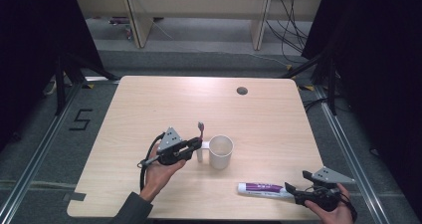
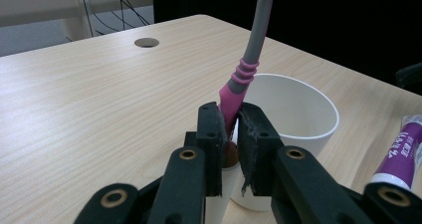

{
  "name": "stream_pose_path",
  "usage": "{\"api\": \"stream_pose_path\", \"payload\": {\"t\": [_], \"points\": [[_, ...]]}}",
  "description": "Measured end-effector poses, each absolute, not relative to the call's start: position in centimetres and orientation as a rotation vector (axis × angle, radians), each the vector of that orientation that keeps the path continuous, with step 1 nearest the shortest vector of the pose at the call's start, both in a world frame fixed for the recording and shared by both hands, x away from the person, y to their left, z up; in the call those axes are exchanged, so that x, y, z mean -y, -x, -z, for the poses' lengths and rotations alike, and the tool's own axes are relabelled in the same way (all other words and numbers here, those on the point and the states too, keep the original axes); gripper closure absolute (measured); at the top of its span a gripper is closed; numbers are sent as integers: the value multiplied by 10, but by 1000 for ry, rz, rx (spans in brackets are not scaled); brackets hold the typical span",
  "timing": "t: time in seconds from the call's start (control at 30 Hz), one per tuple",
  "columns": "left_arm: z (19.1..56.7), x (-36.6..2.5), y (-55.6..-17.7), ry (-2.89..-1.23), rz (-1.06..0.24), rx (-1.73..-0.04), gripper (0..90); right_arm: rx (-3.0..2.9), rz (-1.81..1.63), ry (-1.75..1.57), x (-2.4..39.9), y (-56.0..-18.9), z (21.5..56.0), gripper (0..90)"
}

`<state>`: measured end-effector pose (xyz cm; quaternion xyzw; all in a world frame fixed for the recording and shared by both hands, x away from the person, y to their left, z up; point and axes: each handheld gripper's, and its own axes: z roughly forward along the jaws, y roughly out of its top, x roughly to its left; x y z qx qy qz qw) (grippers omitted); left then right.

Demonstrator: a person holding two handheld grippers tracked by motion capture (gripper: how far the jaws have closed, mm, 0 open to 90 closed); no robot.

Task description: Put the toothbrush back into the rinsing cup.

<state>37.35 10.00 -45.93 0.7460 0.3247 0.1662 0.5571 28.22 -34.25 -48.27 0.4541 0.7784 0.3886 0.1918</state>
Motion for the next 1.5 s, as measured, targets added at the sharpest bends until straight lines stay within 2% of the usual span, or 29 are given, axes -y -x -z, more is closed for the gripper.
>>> {"api": "stream_pose_path", "payload": {"t": [0.17, 0.23, 0.27, 0.3, 0.37, 0.43, 0.8, 1.5], "points": [[458, -101, -372, -1751, -399, -786, 687, -2181, -1090, -1276, 343, -282, 482, 198], [458, -102, -372, -1748, -403, -796, 569, -2181, -1093, -1276, 342, -282, 482, 198], [457, -103, -372, -1743, -406, -796, 569, -2181, -1093, -1276, 342, -282, 482, 198], [456, -103, -371, -1741, -412, -798, 526, -2182, -1085, -1272, 343, -282, 482, 198], [454, -103, -371, -1750, -396, -808, 366, -2179, -1097, -1277, 342, -282, 482, 199], [451, -104, -369, -1756, -386, -811, 319, -2180, -1096, -1278, 342, -282, 482, 199], [440, -119, -355, -1771, -417, -847, 245, -2175, -1100, -1272, 342, -282, 481, 200], [460, -131, -318, -1906, -395, -846, 227, -2171, -1116, -1259, 342, -280, 479, 200]]}}
